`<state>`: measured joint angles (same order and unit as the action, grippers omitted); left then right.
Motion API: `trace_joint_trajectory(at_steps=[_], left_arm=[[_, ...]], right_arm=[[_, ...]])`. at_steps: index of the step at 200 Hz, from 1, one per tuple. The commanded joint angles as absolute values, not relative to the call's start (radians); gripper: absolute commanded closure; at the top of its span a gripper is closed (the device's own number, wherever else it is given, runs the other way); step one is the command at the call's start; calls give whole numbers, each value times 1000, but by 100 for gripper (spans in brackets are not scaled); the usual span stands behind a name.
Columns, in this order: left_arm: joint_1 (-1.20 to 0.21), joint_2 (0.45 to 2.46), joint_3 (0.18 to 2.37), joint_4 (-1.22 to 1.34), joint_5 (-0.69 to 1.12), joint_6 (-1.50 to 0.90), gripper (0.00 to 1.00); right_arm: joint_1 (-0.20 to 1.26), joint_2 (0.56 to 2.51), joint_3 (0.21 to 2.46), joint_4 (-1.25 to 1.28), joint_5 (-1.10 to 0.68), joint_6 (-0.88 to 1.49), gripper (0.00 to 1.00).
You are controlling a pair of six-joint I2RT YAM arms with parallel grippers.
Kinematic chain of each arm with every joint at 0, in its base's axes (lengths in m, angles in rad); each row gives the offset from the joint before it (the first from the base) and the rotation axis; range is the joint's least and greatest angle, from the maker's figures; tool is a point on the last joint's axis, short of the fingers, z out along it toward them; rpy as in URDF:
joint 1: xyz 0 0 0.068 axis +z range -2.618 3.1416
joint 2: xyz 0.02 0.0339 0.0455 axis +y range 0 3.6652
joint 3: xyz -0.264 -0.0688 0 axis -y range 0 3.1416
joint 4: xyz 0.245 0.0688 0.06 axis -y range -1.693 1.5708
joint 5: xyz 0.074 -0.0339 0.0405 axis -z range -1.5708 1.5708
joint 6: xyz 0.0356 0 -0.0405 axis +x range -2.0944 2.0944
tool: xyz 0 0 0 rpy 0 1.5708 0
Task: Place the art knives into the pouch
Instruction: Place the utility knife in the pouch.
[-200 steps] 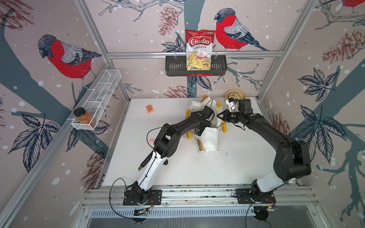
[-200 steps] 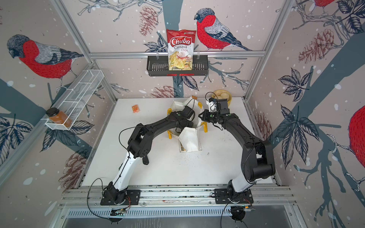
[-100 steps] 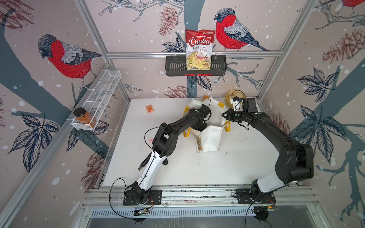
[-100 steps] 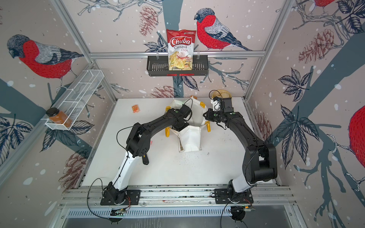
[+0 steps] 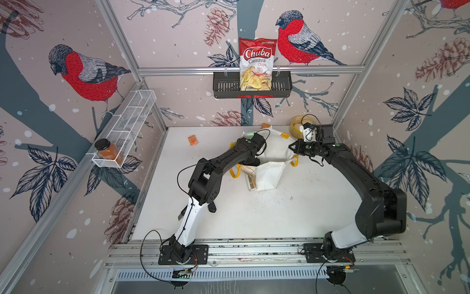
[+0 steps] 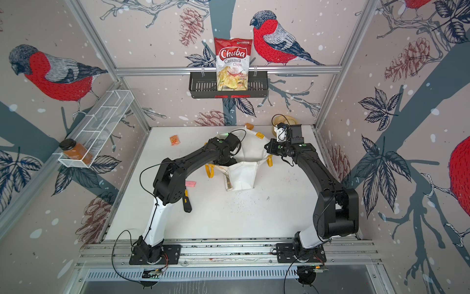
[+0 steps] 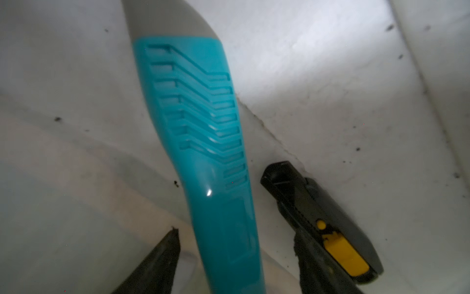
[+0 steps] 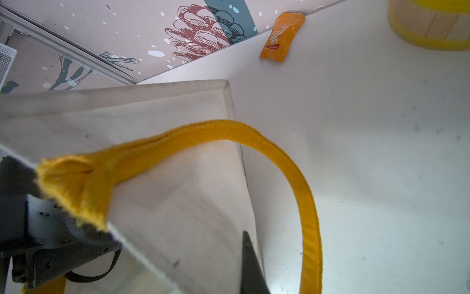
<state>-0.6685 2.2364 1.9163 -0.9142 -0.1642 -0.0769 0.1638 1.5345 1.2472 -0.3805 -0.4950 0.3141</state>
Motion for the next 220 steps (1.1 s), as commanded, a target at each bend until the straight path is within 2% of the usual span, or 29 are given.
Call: trace_joint_trajectory(at_steps=[1, 32, 75, 147, 220], left_arm=[[-660, 2203, 1886, -967, -252, -54, 23], [-662, 2175, 1848, -969, -265, -30, 14], [-668, 2159, 1800, -974, -252, -9, 8], [-680, 2156, 1878, -987, -107, -18, 4], [-721, 2146, 1960, -941, -85, -57, 6]], right_arm=[[158, 1523, 1254, -347, -462, 305, 100], [169, 1522, 1243, -339, -464, 310, 100], [175, 1520, 1238, -345, -451, 305, 100], [245, 1544, 1227, -304, -459, 332, 100], [342, 1588, 1239, -239, -496, 373, 100]])
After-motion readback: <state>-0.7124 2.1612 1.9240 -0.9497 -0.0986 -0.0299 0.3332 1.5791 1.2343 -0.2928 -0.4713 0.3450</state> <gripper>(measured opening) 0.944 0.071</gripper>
